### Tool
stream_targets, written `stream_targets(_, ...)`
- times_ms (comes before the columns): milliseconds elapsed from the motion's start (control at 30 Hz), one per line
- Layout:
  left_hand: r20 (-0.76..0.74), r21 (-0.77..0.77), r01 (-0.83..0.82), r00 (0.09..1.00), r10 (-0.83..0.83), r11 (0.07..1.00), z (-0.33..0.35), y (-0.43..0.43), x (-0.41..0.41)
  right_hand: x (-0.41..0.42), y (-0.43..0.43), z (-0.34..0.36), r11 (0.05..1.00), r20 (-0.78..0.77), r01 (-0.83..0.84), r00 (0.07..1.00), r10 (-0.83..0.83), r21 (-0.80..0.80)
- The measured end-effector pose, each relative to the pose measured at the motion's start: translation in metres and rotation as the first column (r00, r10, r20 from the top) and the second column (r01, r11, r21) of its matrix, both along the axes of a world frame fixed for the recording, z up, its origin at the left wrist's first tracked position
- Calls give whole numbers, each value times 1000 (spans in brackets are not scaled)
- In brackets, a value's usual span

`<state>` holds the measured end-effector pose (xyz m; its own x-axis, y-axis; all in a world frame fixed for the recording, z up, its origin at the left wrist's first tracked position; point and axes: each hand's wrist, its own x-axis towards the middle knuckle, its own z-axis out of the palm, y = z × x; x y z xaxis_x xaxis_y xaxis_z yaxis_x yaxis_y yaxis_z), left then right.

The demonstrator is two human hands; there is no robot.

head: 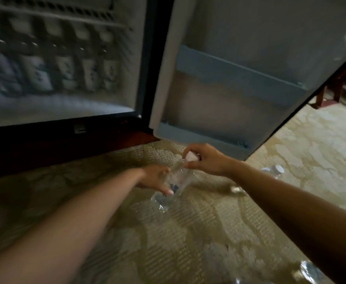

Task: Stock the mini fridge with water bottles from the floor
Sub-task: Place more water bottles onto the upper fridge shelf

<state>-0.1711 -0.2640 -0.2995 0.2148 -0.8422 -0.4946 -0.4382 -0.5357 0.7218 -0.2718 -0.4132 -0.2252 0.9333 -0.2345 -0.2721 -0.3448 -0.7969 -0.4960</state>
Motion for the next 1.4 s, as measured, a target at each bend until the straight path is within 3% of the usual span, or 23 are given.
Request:
stream_targets(167,-54,-131,-256,966,251,958,26,68,45,65,55,25,981,207,-26,978,-14,190)
stream_targets(367,-86,-284,-594,798,597,753,74,133,90,133,120,55,944,427,-29,896,-120,327)
stream_targets(533,-46,-435,-748,574,817,501,116,170,117,179,170,83,896,373,-67,921,-113,438)
stream_targets(633,0,-493,-766,474,880,413,143,181,131,199,189,97,887,338,-119,940,-43,446)
stream_targets(833,33,-524,-771,406,913,362,185,190,156,241,204,133,785,331,-185,943,-26,591)
stream_targets(1033,50,-559,-773,332,942,302,215,189,188,281,206,167,758,355,-198,934,-48,622)
stream_targets(1200,-6,-605,-744,362,932,285,233,183,210,321,202,184,752,279,-51,943,-180,657)
stream_targets(1400,26,-606,-735,365,931,305,219,176,232,351,212,183,762,267,5,935,-233,648)
